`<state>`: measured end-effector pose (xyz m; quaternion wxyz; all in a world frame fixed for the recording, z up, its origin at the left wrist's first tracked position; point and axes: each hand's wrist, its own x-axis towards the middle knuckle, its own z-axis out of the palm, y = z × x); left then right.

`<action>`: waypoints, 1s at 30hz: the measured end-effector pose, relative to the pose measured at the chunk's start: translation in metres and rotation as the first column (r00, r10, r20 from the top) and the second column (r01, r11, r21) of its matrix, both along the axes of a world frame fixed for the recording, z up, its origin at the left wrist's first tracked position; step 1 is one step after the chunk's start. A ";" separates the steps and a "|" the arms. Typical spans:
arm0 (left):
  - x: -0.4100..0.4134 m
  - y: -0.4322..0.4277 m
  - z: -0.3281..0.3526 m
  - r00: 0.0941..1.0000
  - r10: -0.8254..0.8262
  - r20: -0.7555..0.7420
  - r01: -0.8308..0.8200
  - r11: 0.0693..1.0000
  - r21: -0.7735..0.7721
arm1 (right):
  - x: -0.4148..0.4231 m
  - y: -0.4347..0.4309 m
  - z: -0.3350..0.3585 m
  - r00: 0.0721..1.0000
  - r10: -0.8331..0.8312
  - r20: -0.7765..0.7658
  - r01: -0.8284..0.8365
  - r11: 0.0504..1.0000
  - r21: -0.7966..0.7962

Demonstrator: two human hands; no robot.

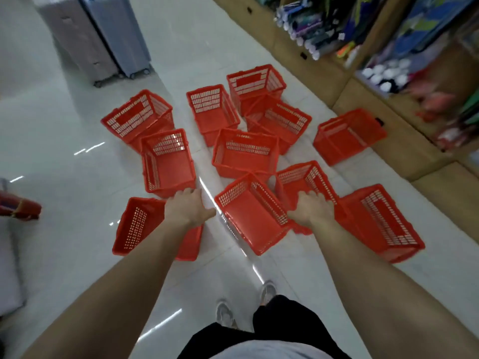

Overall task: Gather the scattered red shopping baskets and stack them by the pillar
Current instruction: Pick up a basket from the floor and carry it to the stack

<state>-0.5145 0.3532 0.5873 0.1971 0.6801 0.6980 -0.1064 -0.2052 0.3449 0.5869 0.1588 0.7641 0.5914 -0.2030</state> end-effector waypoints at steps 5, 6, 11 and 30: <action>0.142 -0.002 0.018 0.973 -0.229 0.026 0.230 0.973 -0.013 | 0.137 -0.057 0.029 0.969 -0.247 -0.020 0.248 0.968 0.047; 0.174 -0.003 0.018 0.961 -0.276 0.029 0.276 0.961 -0.011 | 0.166 -0.068 0.031 0.956 -0.291 -0.028 0.292 0.955 0.057; 0.348 -0.011 0.021 0.906 -0.416 0.073 0.417 0.909 0.007 | 0.309 -0.129 0.036 0.895 -0.440 -0.073 0.445 0.893 0.074; 0.758 0.050 -0.039 0.748 -0.661 0.054 0.663 0.743 -0.091 | 0.635 -0.201 -0.052 0.564 -0.819 -0.103 0.811 0.573 -0.119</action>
